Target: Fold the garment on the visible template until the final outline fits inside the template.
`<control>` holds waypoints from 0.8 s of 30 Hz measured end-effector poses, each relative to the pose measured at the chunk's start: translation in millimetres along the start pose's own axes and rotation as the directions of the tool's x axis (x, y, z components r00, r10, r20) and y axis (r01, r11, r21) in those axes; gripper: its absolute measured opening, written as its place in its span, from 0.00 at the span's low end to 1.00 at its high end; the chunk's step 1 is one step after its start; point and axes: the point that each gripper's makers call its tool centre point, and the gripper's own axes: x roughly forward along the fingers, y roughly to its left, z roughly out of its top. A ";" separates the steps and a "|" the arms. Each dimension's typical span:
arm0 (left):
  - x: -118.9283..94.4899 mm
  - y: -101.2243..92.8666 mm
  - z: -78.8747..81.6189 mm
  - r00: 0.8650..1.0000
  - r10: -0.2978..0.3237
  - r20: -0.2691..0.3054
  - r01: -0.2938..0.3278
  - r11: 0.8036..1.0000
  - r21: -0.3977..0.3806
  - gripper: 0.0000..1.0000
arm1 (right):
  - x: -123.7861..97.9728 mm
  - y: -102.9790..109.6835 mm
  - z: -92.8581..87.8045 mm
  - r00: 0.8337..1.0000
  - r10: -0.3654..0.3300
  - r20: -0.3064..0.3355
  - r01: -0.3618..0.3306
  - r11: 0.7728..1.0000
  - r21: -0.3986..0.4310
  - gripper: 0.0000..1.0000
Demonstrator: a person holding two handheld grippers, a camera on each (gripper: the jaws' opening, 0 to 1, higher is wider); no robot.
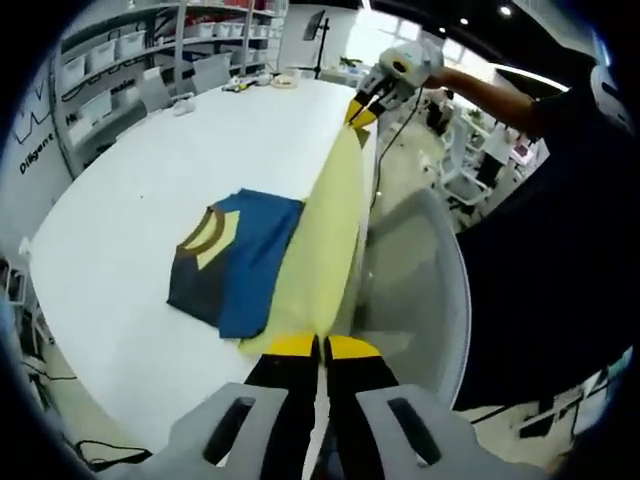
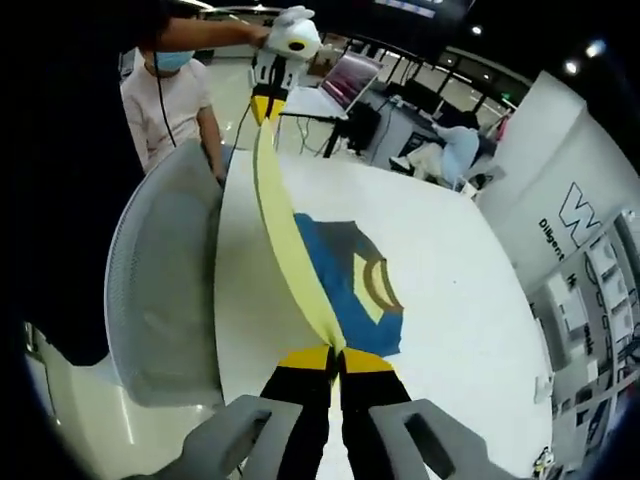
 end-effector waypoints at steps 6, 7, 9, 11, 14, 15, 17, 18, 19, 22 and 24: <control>-1.3 31.2 9.0 0.995 0.099 0.024 -0.100 0.995 0.016 0.00 | 8.2 -14.7 2.5 1.000 -0.022 0.004 0.022 1.000 -0.017 0.00; -1.9 42.5 10.3 0.989 0.148 0.021 -0.148 0.989 0.009 0.00 | 9.9 -18.0 2.0 1.000 -0.030 0.004 0.030 0.999 -0.020 0.00; -1.5 48.4 13.6 0.987 0.159 0.028 -0.159 0.987 0.007 0.00 | 13.6 -24.1 2.5 0.999 -0.039 0.005 0.039 0.999 -0.017 0.00; -2.1 60.6 18.2 0.979 0.201 0.036 -0.201 0.980 0.000 0.00 | 17.3 -30.8 2.3 0.999 -0.051 0.006 0.051 0.998 -0.023 0.00; -0.9 72.7 21.7 0.972 0.233 0.029 -0.233 0.972 -0.007 0.00 | 21.4 -39.5 2.5 0.998 -0.062 0.008 0.062 0.998 -0.021 0.00; -0.7 79.2 23.4 0.966 0.257 0.028 -0.257 0.966 -0.002 0.00 | 23.1 -42.1 2.9 0.998 -0.065 0.010 0.065 0.998 -0.019 0.00; 0.9 88.3 25.8 0.960 0.280 0.021 -0.280 0.960 -0.001 0.00 | 26.5 -48.9 0.3 0.997 -0.080 0.004 0.080 0.997 -0.019 0.00; 0.3 95.5 27.8 0.951 0.309 0.024 -0.309 0.951 -0.003 0.00 | 27.9 -51.6 -0.3 0.996 -0.086 0.005 0.086 0.996 -0.018 0.00; 1.8 100.3 29.1 0.948 0.318 0.015 -0.318 0.948 -0.014 0.00 | 30.5 -55.2 -1.2 0.995 -0.095 0.009 0.095 0.995 -0.013 0.00; 4.7 112.3 37.1 0.938 0.345 0.024 -0.344 0.938 -0.035 0.00 | 36.9 -63.4 -5.1 0.993 -0.117 0.004 0.117 0.993 -0.011 0.00; 6.6 117.6 40.7 0.934 0.356 0.025 -0.355 0.934 -0.038 0.00 | 40.8 -67.8 -6.7 0.992 -0.129 0.005 0.129 0.992 -0.005 0.00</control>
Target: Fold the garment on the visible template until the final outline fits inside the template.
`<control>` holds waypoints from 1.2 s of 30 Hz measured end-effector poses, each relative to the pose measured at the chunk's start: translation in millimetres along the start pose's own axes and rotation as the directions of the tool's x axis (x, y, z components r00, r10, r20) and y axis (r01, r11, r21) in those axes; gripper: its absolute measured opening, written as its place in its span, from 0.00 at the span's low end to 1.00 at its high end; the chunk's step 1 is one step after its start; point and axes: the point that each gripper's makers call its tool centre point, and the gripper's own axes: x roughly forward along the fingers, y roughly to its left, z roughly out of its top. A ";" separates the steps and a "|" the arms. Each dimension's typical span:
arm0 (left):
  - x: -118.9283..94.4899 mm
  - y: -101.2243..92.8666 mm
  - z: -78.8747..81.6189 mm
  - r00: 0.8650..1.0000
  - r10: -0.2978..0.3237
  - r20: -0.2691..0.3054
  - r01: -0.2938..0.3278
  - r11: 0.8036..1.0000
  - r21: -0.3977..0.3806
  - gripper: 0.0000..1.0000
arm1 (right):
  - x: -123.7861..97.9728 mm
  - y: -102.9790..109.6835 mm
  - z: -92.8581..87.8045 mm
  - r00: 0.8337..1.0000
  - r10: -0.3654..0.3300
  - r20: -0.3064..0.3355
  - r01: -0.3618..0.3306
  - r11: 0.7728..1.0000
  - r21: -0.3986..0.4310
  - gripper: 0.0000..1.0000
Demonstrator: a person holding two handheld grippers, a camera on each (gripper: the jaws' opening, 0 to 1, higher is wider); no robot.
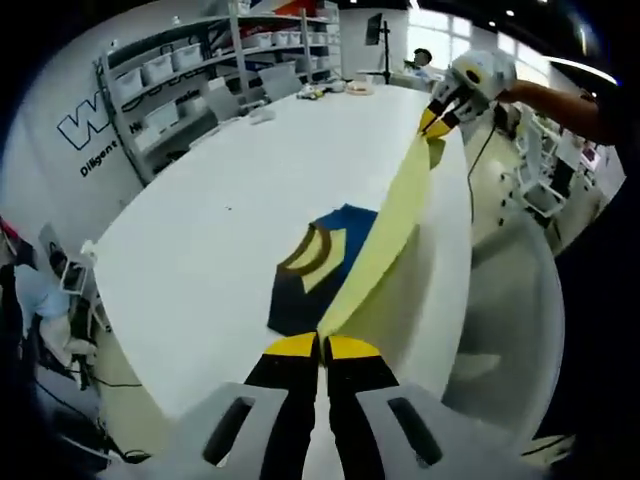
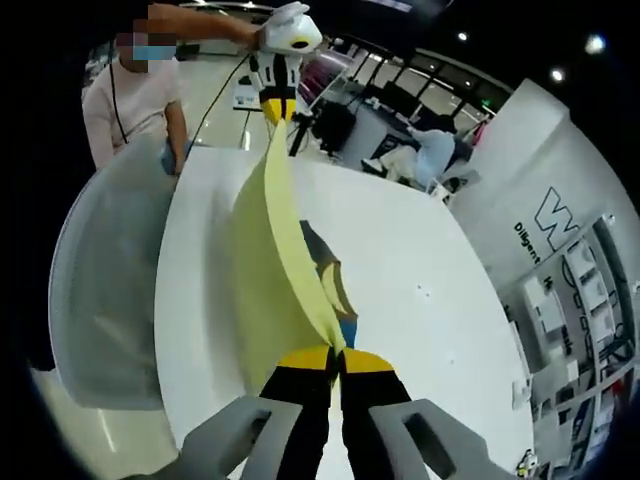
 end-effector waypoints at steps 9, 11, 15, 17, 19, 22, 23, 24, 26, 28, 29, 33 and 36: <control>14.5 32.4 10.0 0.995 0.096 0.006 -0.096 0.995 -0.024 0.00 | 17.4 -26.9 -5.1 0.997 -0.078 0.002 0.078 0.997 0.029 0.00; 16.9 37.9 12.9 0.994 0.111 0.016 -0.110 0.993 -0.046 0.01 | 21.1 -32.4 -3.8 0.995 -0.098 0.012 0.097 0.995 0.027 0.00; 23.4 45.7 13.5 0.991 0.137 0.015 -0.136 0.989 -0.050 0.01 | 30.2 -39.4 -8.2 0.994 -0.106 0.007 0.106 0.994 0.032 0.00; 25.7 49.2 13.7 0.989 0.149 0.016 -0.148 0.987 -0.056 0.01 | 33.0 -41.9 -10.1 0.994 -0.109 0.005 0.109 0.993 0.040 0.00; 29.5 53.5 14.2 0.987 0.159 0.022 -0.157 0.985 -0.067 0.01 | 37.5 -44.9 -12.6 0.994 -0.111 0.004 0.111 0.992 0.057 0.00; 36.1 57.1 12.5 0.986 0.168 0.016 -0.166 0.982 -0.091 0.01 | 42.0 -45.2 -14.1 0.994 -0.111 0.002 0.110 0.992 0.065 0.00; 38.0 57.4 11.6 0.986 0.168 0.013 -0.166 0.982 -0.093 0.01 | 45.0 -45.4 -15.7 0.994 -0.109 -0.001 0.109 0.992 0.066 0.00; 40.8 58.0 9.9 0.985 0.170 0.008 -0.168 0.981 -0.093 0.01 | 47.0 -45.1 -16.9 0.994 -0.107 -0.005 0.107 0.992 0.069 0.00; 44.1 58.9 7.2 0.985 0.172 0.000 -0.171 0.981 -0.093 0.01 | 52.3 -44.2 -19.9 0.995 -0.100 -0.011 0.100 0.992 0.071 0.00; 47.5 60.1 5.0 0.985 0.172 -0.004 -0.172 0.980 -0.099 0.01 | 56.1 -43.1 -22.2 0.995 -0.098 -0.015 0.099 0.992 0.078 0.00; 49.4 60.5 3.9 0.985 0.172 -0.006 -0.172 0.980 -0.104 0.01 | 58.3 -43.5 -23.6 0.995 -0.098 -0.016 0.099 0.992 0.084 0.00; 56.0 62.9 -1.6 0.985 0.173 -0.019 -0.174 0.979 -0.108 0.01 | 67.4 -43.5 -28.9 0.996 -0.089 -0.026 0.091 0.991 0.102 0.00; 62.5 63.4 -6.4 0.985 0.167 -0.032 -0.170 0.978 -0.119 0.01 | 75.4 -44.0 -32.2 0.996 -0.083 -0.032 0.086 0.990 0.114 0.00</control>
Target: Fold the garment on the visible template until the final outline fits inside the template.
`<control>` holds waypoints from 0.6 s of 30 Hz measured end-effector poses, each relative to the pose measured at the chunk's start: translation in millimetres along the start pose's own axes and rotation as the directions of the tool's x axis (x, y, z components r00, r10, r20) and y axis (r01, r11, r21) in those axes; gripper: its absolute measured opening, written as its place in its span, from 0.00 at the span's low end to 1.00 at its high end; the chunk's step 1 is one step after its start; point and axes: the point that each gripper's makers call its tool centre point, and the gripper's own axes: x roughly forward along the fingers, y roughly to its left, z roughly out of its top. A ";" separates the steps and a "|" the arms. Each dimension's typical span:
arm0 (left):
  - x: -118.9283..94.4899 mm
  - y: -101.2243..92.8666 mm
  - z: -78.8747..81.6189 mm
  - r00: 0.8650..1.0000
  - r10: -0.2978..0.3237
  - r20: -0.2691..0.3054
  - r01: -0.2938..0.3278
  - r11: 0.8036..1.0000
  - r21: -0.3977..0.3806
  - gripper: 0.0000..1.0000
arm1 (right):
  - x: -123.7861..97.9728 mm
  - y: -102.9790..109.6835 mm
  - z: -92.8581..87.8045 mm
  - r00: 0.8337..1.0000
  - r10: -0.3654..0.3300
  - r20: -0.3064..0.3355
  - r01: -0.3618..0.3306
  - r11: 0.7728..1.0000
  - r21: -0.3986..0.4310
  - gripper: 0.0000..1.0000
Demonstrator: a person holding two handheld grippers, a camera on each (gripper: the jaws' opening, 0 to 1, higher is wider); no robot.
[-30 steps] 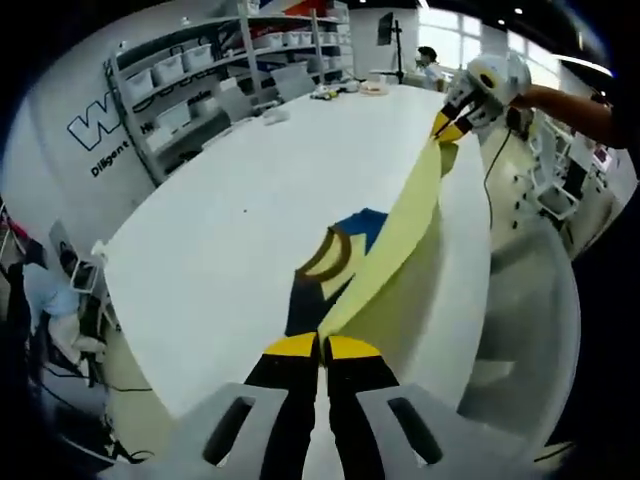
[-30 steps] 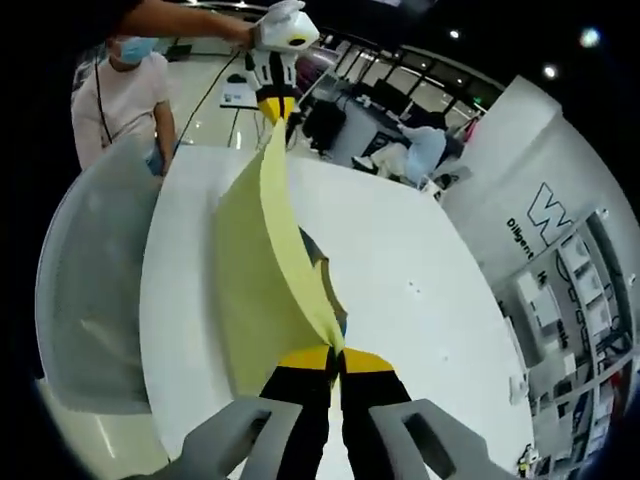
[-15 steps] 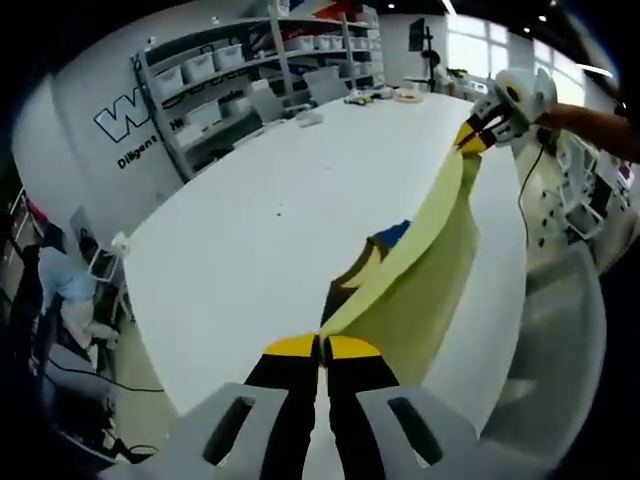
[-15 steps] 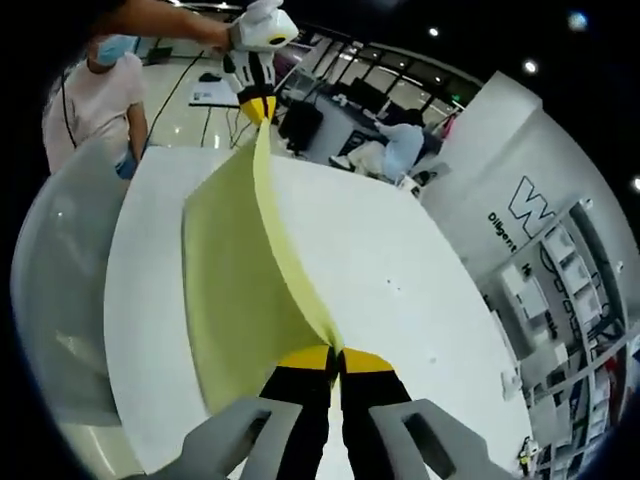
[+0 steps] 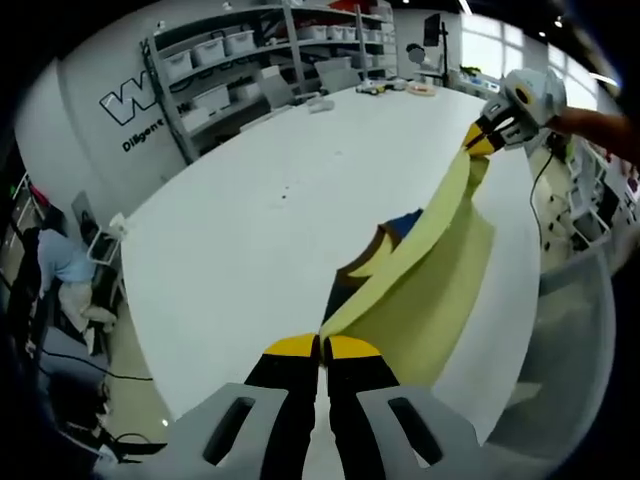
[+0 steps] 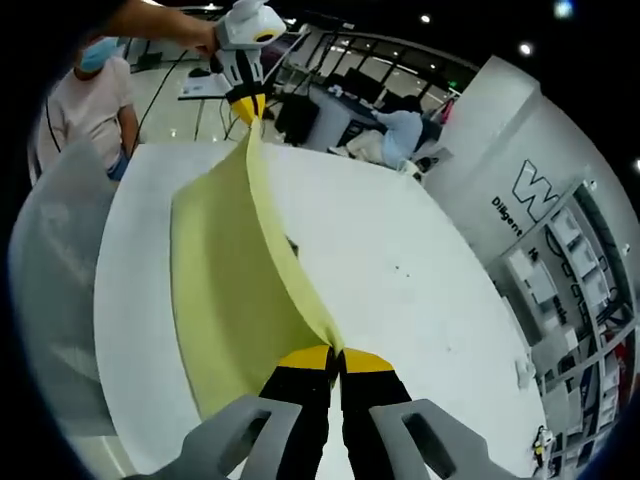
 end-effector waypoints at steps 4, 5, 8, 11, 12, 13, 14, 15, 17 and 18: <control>11.5 1.0 -6.6 1.000 0.002 -0.018 -0.002 1.000 -0.005 0.01 | 13.4 3.0 -7.1 1.000 0.015 -0.015 -0.015 1.000 0.002 0.00; 13.9 0.9 -8.1 1.000 0.000 -0.022 0.000 1.000 -0.010 0.01 | 15.7 3.8 -8.8 1.000 0.021 -0.019 -0.021 1.000 0.003 0.00; 22.9 2.3 -13.3 0.999 0.000 -0.038 -0.001 1.000 -0.014 0.01 | 24.4 2.3 -15.9 0.999 0.030 -0.035 -0.029 0.999 0.013 0.00; 29.7 5.8 -13.3 0.999 0.003 -0.036 -0.004 1.000 -0.021 0.01 | 31.7 -1.4 -21.2 0.999 0.025 -0.041 -0.024 0.999 0.034 0.00; 31.9 6.5 -14.1 0.999 0.001 -0.040 -0.003 0.999 -0.033 0.01 | 34.4 -1.8 -23.0 0.999 0.028 -0.042 -0.026 0.999 0.044 0.00; 35.5 7.7 -15.0 0.999 -0.002 -0.043 0.000 0.999 -0.043 0.01 | 37.5 -1.7 -25.0 0.998 0.033 -0.044 -0.030 0.998 0.060 0.00; 37.8 8.3 -15.8 0.999 -0.004 -0.046 0.002 0.999 -0.048 0.01 | 41.5 -1.8 -26.8 0.998 0.037 -0.045 -0.034 0.997 0.074 0.00; 40.2 9.1 -16.7 0.999 -0.004 -0.050 0.001 0.999 -0.051 0.01 | 44.6 -2.2 -28.1 0.998 0.040 -0.046 -0.037 0.997 0.075 0.00; 43.4 10.1 -17.3 0.999 -0.003 -0.053 0.000 0.998 -0.057 0.01 | 50.1 -1.8 -30.4 0.998 0.044 -0.053 -0.040 0.997 0.064 0.00; 44.9 11.4 -16.0 0.999 -0.003 -0.046 0.000 0.998 -0.067 0.01 | 51.6 -2.1 -31.2 0.997 0.046 -0.057 -0.043 0.997 0.062 0.00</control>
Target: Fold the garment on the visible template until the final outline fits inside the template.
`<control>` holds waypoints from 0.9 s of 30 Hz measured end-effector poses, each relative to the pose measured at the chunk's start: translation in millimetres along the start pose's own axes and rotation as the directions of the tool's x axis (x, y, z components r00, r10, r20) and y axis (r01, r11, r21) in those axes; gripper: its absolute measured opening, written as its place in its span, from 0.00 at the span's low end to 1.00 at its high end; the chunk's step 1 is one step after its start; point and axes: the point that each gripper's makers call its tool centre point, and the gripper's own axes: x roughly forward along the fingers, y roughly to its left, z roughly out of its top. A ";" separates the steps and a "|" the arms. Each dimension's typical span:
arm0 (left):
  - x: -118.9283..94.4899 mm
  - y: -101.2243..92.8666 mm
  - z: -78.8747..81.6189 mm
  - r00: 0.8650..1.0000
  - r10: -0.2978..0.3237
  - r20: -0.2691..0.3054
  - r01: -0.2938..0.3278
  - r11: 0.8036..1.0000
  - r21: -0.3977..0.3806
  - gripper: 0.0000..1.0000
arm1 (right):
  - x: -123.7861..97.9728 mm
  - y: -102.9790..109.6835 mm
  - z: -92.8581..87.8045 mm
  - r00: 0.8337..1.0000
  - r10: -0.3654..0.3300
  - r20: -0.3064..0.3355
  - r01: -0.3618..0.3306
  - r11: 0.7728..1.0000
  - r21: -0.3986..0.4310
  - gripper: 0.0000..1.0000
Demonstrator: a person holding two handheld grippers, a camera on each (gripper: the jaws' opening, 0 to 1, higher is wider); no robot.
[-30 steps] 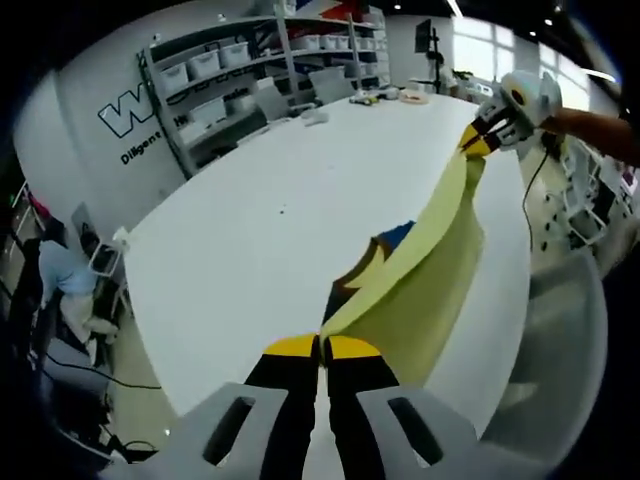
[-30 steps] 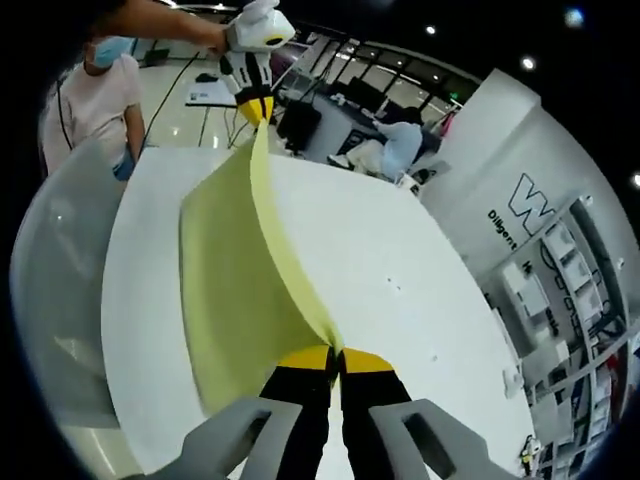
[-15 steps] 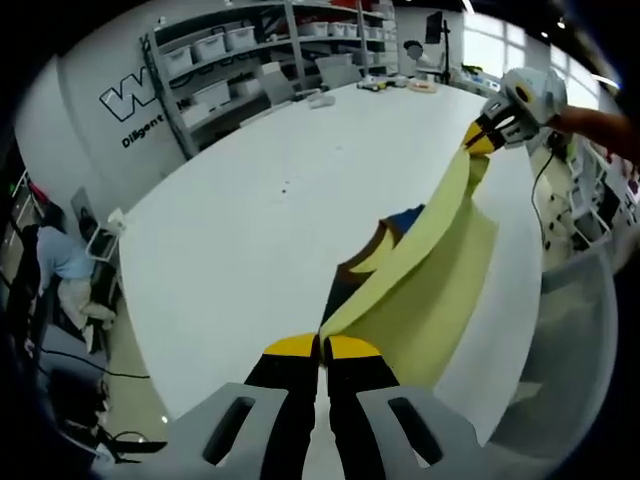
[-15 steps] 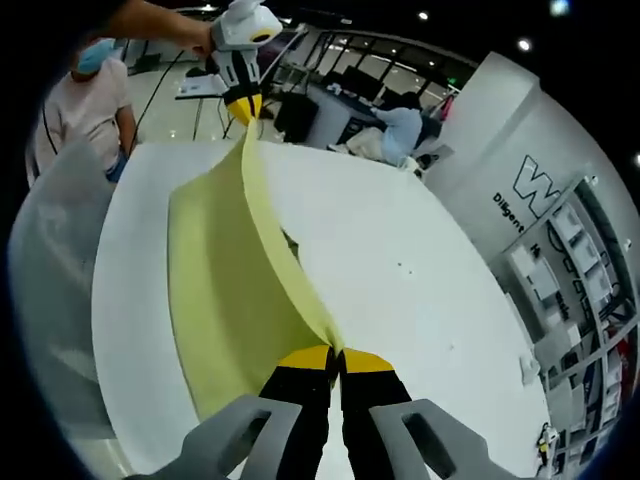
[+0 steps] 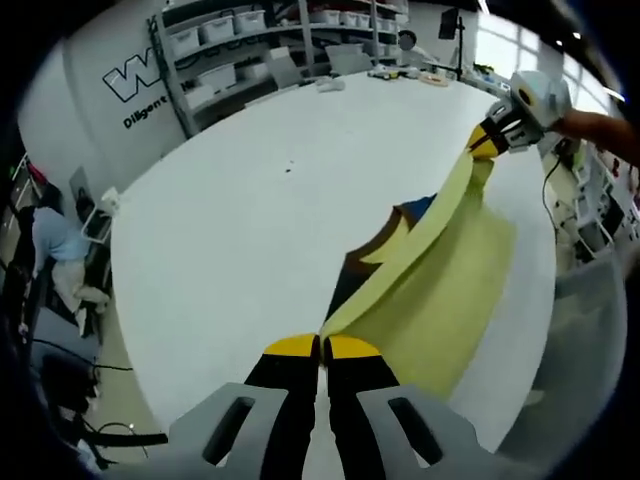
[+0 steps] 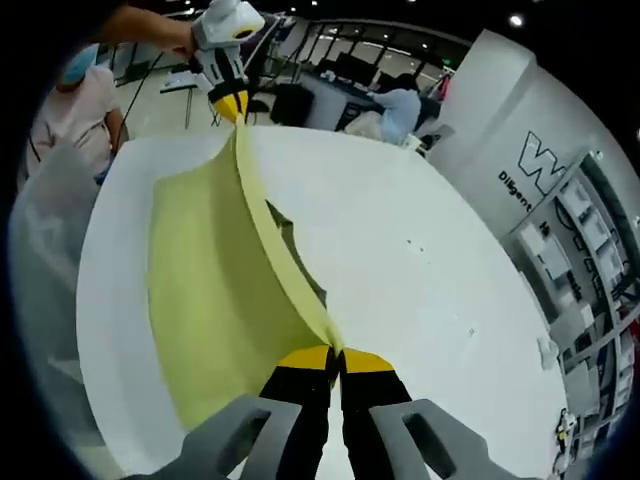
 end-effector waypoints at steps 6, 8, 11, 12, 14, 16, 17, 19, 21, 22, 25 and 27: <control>13.4 5.1 -6.4 1.000 -0.005 -0.006 0.004 0.999 -0.034 0.01 | 14.1 -5.2 -5.3 1.000 0.012 -0.003 -0.012 1.000 0.010 0.00; 18.6 6.5 -8.2 1.000 -0.002 -0.009 0.001 0.999 -0.039 0.01 | 21.0 -6.0 -6.7 1.000 0.017 -0.008 -0.017 1.000 0.010 0.00; 24.6 7.9 -10.7 1.000 0.001 -0.014 -0.001 0.999 -0.043 0.01 | 27.2 -5.6 -8.7 1.000 0.018 -0.018 -0.018 1.000 -0.011 0.00; 25.9 7.8 -11.8 1.000 -0.001 -0.017 0.001 0.999 -0.042 0.01 | 28.8 -5.3 -9.6 1.000 0.020 -0.020 -0.020 1.000 -0.011 0.00; 29.7 9.4 -13.8 1.000 0.000 -0.020 -0.001 0.999 -0.038 0.01 | 32.9 -4.4 -12.6 0.999 0.028 -0.026 -0.029 0.999 -0.016 0.00; 34.4 11.5 -14.8 1.000 -0.003 -0.023 0.002 0.999 -0.043 0.01 | 36.6 -4.3 -15.2 0.999 0.036 -0.031 -0.036 0.999 -0.016 0.00; 36.5 12.4 -14.9 1.000 -0.002 -0.023 0.001 0.999 -0.046 0.01 | 37.8 -4.5 -15.5 0.999 0.037 -0.032 -0.037 0.999 -0.016 0.00; 42.0 13.8 -14.8 1.000 -0.001 -0.028 0.000 0.999 -0.050 0.01 | 42.5 -6.8 -17.5 0.998 0.039 -0.041 -0.039 0.999 -0.006 0.00; 46.7 14.6 -14.8 1.000 -0.002 -0.032 0.000 0.999 -0.048 0.01 | 46.1 -7.8 -19.1 0.998 0.041 -0.049 -0.042 0.999 -0.003 0.00; 49.2 15.3 -15.1 0.999 -0.002 -0.033 0.001 0.999 -0.049 0.01 | 47.9 -8.4 -19.9 0.998 0.041 -0.054 -0.041 0.999 -0.003 0.00; 54.3 17.9 -16.9 0.999 -0.002 -0.042 -0.001 0.998 -0.062 0.01 | 54.9 -8.0 -24.0 0.996 0.049 -0.069 -0.049 0.999 0.001 0.00; 57.3 19.0 -17.5 0.999 -0.001 -0.044 -0.002 0.998 -0.067 0.01 | 58.6 -6.9 -26.7 0.995 0.053 -0.081 -0.054 0.999 -0.008 0.00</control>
